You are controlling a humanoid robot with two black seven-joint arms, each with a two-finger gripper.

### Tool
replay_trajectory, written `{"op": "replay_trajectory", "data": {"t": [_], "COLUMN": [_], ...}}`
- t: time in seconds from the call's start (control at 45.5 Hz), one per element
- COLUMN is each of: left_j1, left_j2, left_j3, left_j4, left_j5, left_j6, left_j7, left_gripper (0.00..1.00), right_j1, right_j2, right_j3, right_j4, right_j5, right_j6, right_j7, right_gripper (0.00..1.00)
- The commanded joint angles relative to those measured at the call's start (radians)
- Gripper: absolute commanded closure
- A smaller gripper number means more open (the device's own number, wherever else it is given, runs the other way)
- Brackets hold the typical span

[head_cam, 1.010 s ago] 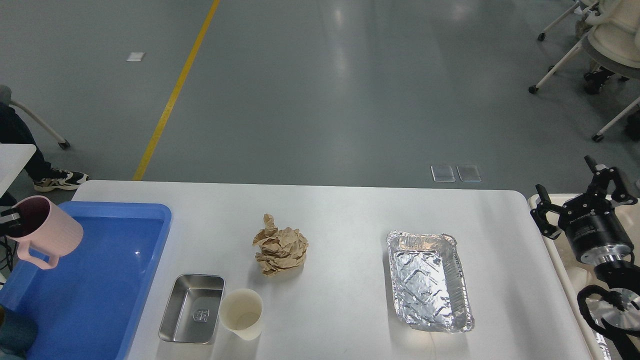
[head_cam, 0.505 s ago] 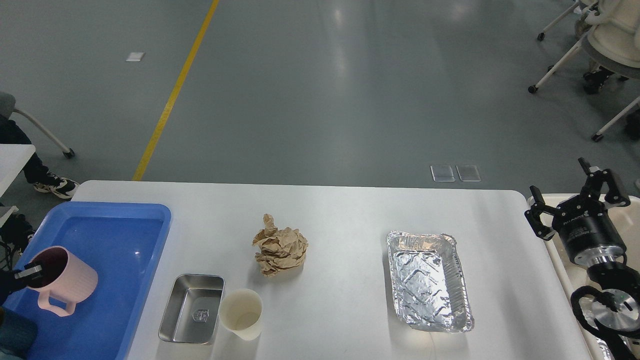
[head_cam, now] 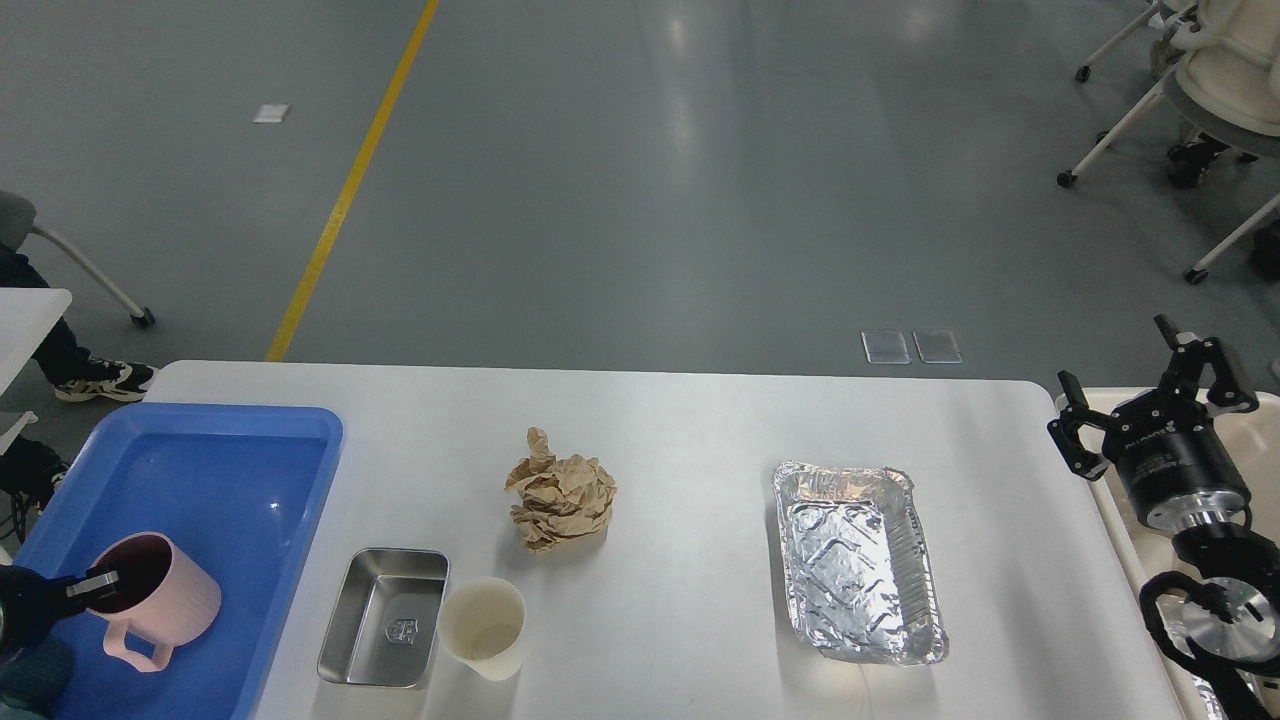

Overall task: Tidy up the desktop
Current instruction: 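Lift the pink mug with the left gripper and lower it into the blue bin, then move the left gripper to the small steel tray and grasp its edge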

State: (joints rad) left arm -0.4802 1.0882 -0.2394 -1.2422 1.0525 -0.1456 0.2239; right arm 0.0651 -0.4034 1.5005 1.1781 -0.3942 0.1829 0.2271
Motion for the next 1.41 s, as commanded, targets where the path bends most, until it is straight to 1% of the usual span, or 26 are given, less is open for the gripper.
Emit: {"op": "replay_trajectory", "data": {"t": [0.0,0.198,0.373,0.505,0.615,0.703,0.768,0.856,0.966,1.032,1.208,1.317,1.383], "left_j1": [0.0,-0.003,-0.017,-0.038,-0.072,-0.077,-0.078,-0.077,-0.074,-0.069,-0.061,-0.057,-0.057], "left_j2": [0.009,0.032,0.1,0.191,0.249,0.294,0.318,0.32,0.318,0.314,0.269,0.252,0.251], "left_j3": [-0.003,-0.008,-0.038,-0.115,-0.179,-0.219,-0.251,-0.276,-0.271,-0.268,-0.27,-0.267,-0.267], "left_j4": [-0.008,-0.059,-0.147,-0.238,-0.284,-0.324,-0.348,-0.394,-0.468,-0.522,-0.52,-0.52,-0.52], "left_j5": [-0.002,-0.003,-0.002,-0.003,-0.003,-0.003,-0.002,0.0,0.0,0.0,0.0,0.001,0.001], "left_j6": [0.0,-0.005,-0.014,-0.028,-0.098,-0.109,-0.108,-0.098,-0.057,-0.031,-0.011,0.029,0.049], "left_j7": [-0.001,-0.008,-0.026,-0.028,-0.028,-0.031,-0.041,-0.055,-0.101,-0.104,-0.107,-0.109,-0.126], "left_gripper": [0.31,0.25,0.19,0.15,0.15,0.15,0.15,0.16,0.16,0.16,0.16,0.16,0.16], "right_j1": [0.001,0.001,0.005,0.005,0.007,0.007,0.007,0.007,0.007,0.007,0.007,0.007,0.005], "right_j2": [0.0,0.0,0.0,0.0,0.0,0.0,0.0,0.0,0.0,0.0,-0.002,0.0,-0.002], "right_j3": [0.0,0.0,0.0,-0.002,-0.002,-0.002,-0.002,-0.002,-0.002,-0.002,-0.002,-0.002,-0.002], "right_j4": [0.0,0.0,0.0,0.0,0.0,0.0,0.0,0.0,-0.002,-0.002,-0.003,-0.003,-0.003], "right_j5": [0.0,0.0,0.0,0.0,0.0,-0.002,0.0,-0.002,-0.002,-0.002,-0.002,-0.002,-0.003], "right_j6": [0.001,0.0,0.0,0.0,-0.002,-0.002,-0.002,-0.002,-0.002,-0.002,-0.002,-0.005,-0.008], "right_j7": [0.0,0.0,0.0,0.0,0.0,0.0,0.0,0.0,0.0,0.0,0.0,0.0,0.0], "right_gripper": [0.0,0.0,0.0,0.0,0.0,0.0,0.0,0.0,0.0,0.0,0.0,0.0,0.0]}}
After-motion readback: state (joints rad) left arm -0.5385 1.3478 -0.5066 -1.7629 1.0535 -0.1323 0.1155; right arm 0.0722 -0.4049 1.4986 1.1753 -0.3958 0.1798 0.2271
